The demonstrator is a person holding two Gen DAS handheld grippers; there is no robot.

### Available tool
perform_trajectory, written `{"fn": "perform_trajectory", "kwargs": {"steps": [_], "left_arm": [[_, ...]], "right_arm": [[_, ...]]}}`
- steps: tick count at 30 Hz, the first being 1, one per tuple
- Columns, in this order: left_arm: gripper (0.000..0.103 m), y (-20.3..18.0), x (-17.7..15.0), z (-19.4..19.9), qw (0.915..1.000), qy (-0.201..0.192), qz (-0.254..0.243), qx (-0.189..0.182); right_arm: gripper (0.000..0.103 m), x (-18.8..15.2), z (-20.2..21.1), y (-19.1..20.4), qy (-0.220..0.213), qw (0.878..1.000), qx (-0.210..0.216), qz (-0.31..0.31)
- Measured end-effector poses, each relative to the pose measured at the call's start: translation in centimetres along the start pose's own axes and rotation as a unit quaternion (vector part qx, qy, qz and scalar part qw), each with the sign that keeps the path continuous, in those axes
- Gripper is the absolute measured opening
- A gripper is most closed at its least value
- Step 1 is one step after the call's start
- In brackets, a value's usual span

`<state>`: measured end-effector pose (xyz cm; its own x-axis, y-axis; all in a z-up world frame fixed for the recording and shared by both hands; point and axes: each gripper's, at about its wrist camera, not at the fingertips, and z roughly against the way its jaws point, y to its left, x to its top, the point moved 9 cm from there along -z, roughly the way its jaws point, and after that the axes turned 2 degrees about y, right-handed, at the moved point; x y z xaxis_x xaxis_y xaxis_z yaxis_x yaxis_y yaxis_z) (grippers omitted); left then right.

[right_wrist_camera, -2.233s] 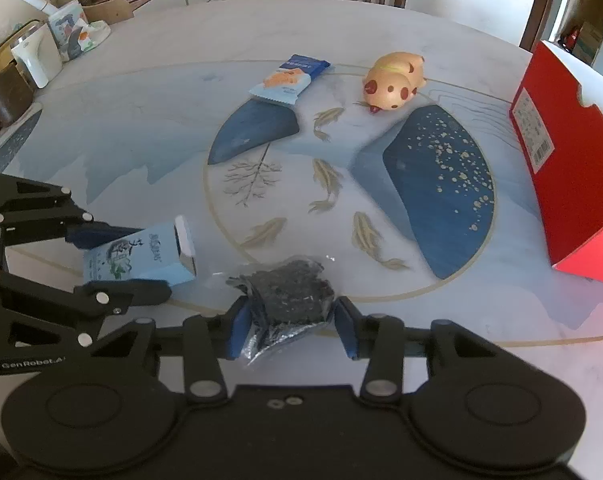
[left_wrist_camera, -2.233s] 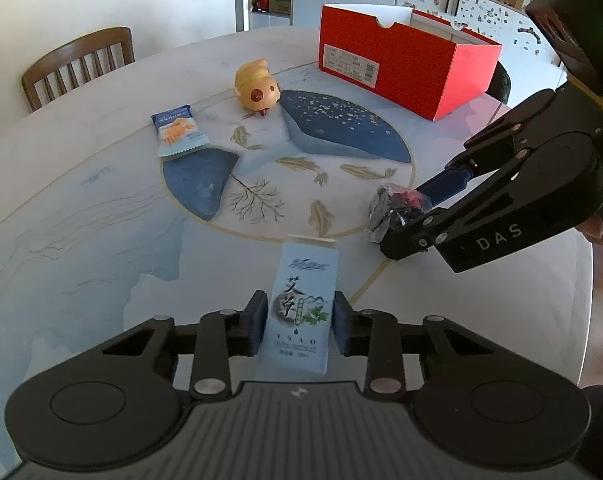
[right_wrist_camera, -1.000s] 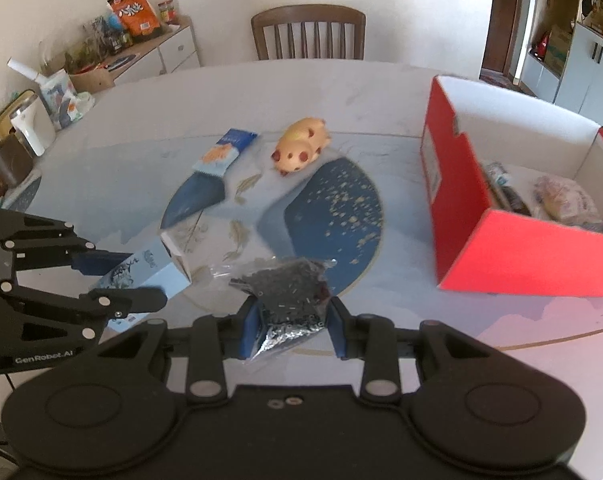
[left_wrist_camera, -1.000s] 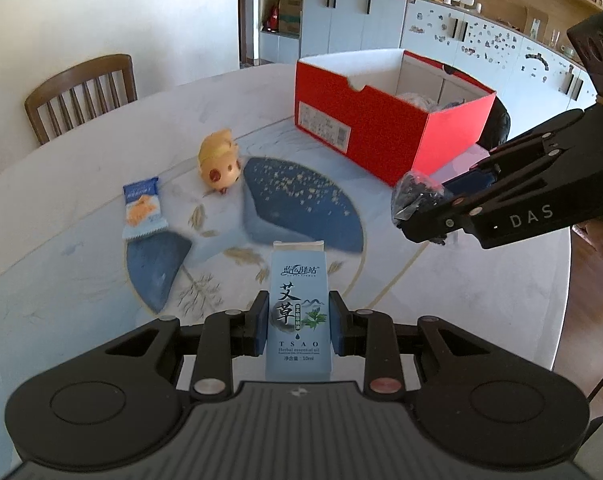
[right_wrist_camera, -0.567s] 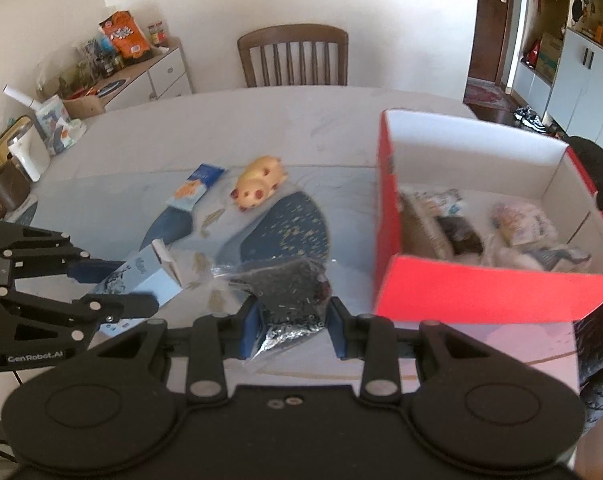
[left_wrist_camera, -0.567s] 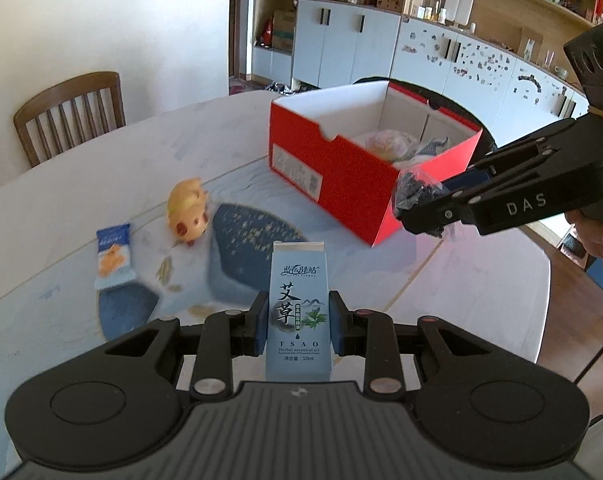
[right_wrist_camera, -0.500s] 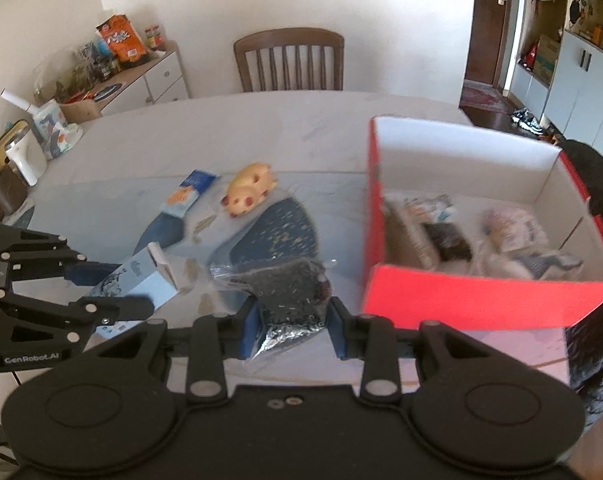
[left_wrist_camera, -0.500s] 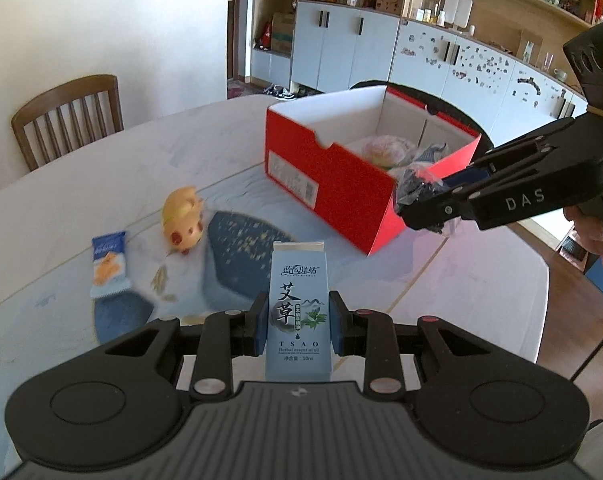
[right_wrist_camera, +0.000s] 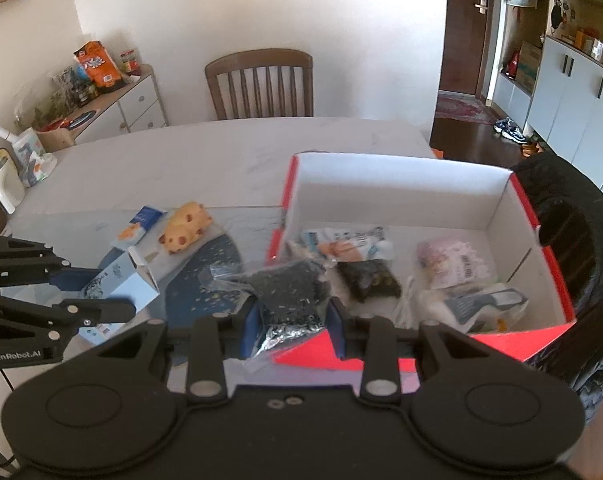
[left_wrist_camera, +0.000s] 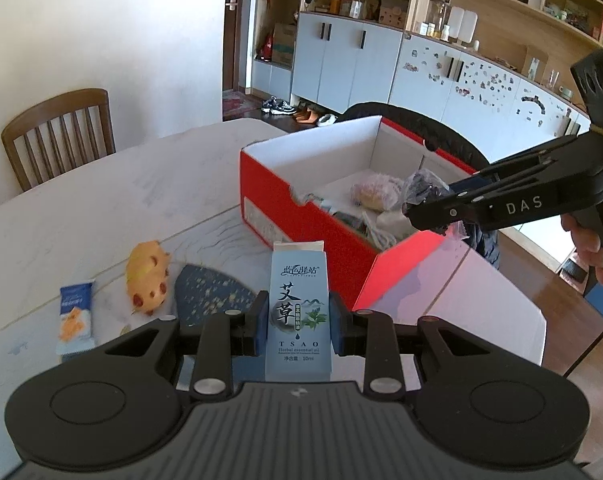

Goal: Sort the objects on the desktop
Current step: 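Carry the carton and black bag with both tools to the red shoebox, then lower both tools with the carton and black bag into the shoebox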

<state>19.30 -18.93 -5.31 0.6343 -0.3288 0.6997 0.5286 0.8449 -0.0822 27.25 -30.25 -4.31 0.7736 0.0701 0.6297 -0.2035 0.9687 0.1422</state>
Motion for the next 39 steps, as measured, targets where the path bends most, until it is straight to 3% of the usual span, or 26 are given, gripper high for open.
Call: {"fn": "perform_trajectory", "kwargs": {"steps": [18,39], "left_arm": [[0.028,-6.5,6.6,-5.7,0.9987,0.004,-0.05,-0.013],[0.028,-9.5,9.5,-14.1,0.9928,0.069,-0.092,-0.033]], "right_arm": [[0.033,1.7,-1.0,-8.7,0.006,1.0,-0.019,-0.018],[0.033,4.9,-6.9,-12.7,0.034,0.999,-0.02,0.003]]}}
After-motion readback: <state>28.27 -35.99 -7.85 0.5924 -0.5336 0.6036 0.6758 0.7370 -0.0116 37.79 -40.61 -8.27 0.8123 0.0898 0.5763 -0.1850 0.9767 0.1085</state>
